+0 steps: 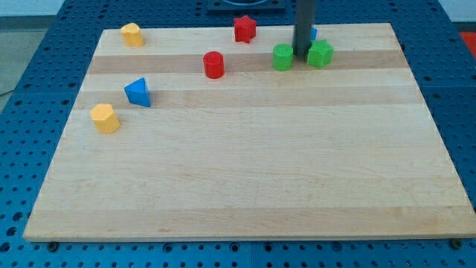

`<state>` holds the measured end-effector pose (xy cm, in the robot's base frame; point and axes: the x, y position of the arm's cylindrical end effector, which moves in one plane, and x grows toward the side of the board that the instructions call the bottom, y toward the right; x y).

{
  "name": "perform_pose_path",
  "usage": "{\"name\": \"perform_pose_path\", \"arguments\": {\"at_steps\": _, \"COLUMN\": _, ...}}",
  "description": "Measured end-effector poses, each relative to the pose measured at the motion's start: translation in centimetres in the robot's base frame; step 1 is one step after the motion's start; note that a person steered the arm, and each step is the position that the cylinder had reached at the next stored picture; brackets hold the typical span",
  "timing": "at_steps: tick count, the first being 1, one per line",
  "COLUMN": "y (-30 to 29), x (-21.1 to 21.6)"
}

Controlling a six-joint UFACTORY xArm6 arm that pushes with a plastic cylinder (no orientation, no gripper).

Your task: Push the green star to the top right

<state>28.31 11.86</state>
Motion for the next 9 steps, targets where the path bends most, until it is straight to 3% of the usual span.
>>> {"name": "perform_pose_path", "arguments": {"at_steps": 1, "y": 0.7, "x": 1.7}}
{"name": "perform_pose_path", "arguments": {"at_steps": 2, "y": -1.3, "x": 2.2}}
{"name": "perform_pose_path", "arguments": {"at_steps": 4, "y": -7.8, "x": 7.1}}
{"name": "perform_pose_path", "arguments": {"at_steps": 5, "y": -9.4, "x": 7.1}}
{"name": "perform_pose_path", "arguments": {"at_steps": 7, "y": -8.8, "x": 0.9}}
{"name": "perform_pose_path", "arguments": {"at_steps": 9, "y": 1.6, "x": -2.9}}
